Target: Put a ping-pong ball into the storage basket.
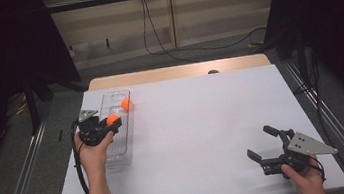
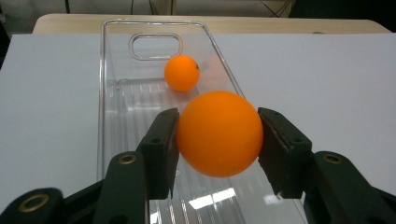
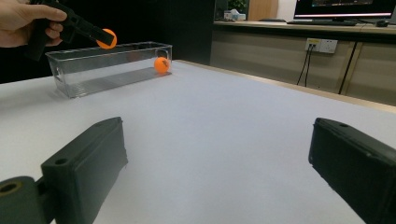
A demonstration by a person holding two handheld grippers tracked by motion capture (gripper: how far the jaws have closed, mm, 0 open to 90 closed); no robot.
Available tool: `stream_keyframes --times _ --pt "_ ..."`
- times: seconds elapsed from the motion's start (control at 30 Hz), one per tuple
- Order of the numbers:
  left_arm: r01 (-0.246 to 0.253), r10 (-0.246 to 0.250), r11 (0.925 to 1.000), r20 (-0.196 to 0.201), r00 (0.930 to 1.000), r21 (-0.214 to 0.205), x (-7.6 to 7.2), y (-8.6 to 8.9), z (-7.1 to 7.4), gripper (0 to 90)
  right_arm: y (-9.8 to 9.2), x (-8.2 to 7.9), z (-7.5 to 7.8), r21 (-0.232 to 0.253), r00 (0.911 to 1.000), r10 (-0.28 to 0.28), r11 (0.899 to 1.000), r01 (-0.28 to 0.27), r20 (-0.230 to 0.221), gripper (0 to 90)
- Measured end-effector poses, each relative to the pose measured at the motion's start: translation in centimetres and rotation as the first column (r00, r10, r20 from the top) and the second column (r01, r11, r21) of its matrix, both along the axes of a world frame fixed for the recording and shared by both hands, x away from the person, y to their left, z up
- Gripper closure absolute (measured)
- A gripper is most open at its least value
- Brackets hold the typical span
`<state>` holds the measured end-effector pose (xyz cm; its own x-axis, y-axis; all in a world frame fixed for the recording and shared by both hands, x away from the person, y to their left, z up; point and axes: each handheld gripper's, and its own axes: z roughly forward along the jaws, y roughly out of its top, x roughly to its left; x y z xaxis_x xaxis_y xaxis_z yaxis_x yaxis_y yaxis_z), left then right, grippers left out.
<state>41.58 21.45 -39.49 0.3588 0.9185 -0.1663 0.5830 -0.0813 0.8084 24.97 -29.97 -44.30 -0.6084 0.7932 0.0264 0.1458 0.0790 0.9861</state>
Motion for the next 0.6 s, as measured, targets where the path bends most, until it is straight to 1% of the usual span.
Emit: stream_keyframes --times 0.2,0.23,0.3,0.4,0.57,0.6 --pt "-0.008 0.008 0.9998 0.004 1.0 0.02 0.08 -0.08 -0.07 50.3 0.04 -0.01 -0.02 0.001 1.0 -0.001 1.0 0.001 -0.001 3.6" --pt "-0.015 0.015 0.9997 0.007 0.9999 0.017 0.13 -0.1 -0.11 48.2 0.05 0.0 -0.03 0.001 1.0 0.0 1.0 0.0 -0.002 3.6" --pt "-0.035 0.035 0.9992 0.005 0.9994 0.018 0.23 -0.05 -0.19 38.6 0.05 0.0 -0.04 0.001 1.0 0.001 1.0 -0.001 -0.002 3.6" --pt "-0.025 0.024 0.9996 0.005 0.9997 0.016 0.19 -0.12 -0.2 39.4 -0.03 -0.05 0.01 0.001 1.0 0.001 1.0 -0.001 0.001 3.6" --pt "-0.026 0.025 0.9995 0.007 0.9996 0.021 0.12 -0.09 -0.16 34.0 -0.04 0.0 0.0 0.002 1.0 0.001 1.0 -0.001 -0.001 3.6" --pt "-0.029 0.029 0.9995 0.006 0.9996 0.013 0.08 -0.08 -0.11 33.3 -0.03 -0.01 0.0 0.001 1.0 0.001 1.0 -0.001 -0.001 3.6"
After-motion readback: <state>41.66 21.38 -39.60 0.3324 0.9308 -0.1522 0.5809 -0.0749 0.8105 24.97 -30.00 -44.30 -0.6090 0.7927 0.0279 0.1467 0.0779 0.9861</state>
